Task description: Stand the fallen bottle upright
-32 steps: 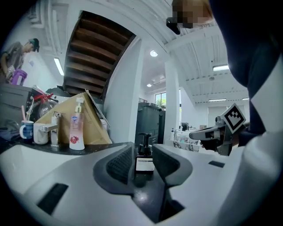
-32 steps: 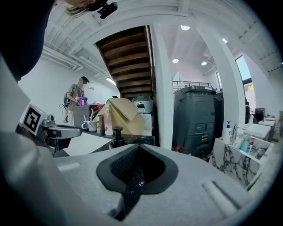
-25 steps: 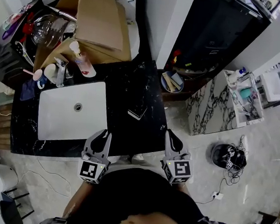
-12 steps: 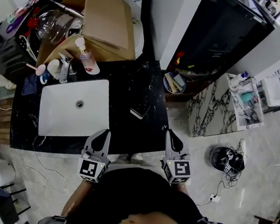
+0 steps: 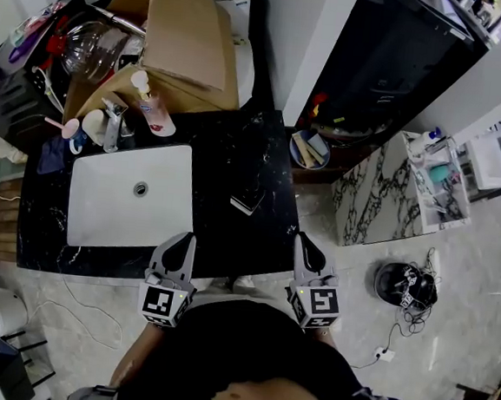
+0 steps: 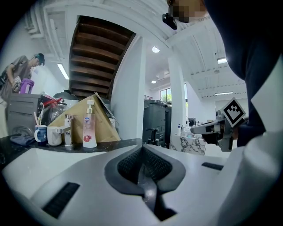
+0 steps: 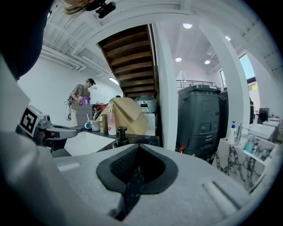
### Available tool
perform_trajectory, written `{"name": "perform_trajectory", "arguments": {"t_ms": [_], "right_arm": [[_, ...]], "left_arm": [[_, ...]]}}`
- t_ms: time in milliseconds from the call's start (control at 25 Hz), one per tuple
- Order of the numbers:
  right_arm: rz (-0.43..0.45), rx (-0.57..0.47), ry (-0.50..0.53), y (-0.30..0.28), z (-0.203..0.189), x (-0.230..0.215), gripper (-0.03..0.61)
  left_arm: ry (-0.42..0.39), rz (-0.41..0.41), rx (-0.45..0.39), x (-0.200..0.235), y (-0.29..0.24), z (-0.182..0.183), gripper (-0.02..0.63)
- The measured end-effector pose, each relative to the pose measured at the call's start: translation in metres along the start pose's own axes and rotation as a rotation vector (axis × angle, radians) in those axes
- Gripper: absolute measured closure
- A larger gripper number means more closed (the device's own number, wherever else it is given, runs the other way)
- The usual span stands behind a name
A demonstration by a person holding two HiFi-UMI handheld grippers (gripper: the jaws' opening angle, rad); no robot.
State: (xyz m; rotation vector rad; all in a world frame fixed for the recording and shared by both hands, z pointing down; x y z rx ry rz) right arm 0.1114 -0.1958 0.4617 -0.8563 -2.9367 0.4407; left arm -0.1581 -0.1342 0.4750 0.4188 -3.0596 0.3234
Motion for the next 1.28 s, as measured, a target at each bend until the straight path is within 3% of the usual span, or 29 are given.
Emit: {"name": "perform_trajectory", "arguments": {"t_ms": [640,1280], "right_arm": [[0.038,0.01,0.012,-0.005,0.0,0.0,0.575],[0.073,0.023,0.013,-0.004,-0.003,0.007,0.575]], "left_arm": [[-0.013,-0.001,0.019,-0.007,-0.002,0.0,0.611],[0.034,0.029,0.019,-0.004,0.008,-0.006,0.611]]}}
Point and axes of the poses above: the fingertips, and each gripper's own axes: y backward along the fingers, x to its left, z out of its top, the point moved 6 cm from there along y, backward along the fingers
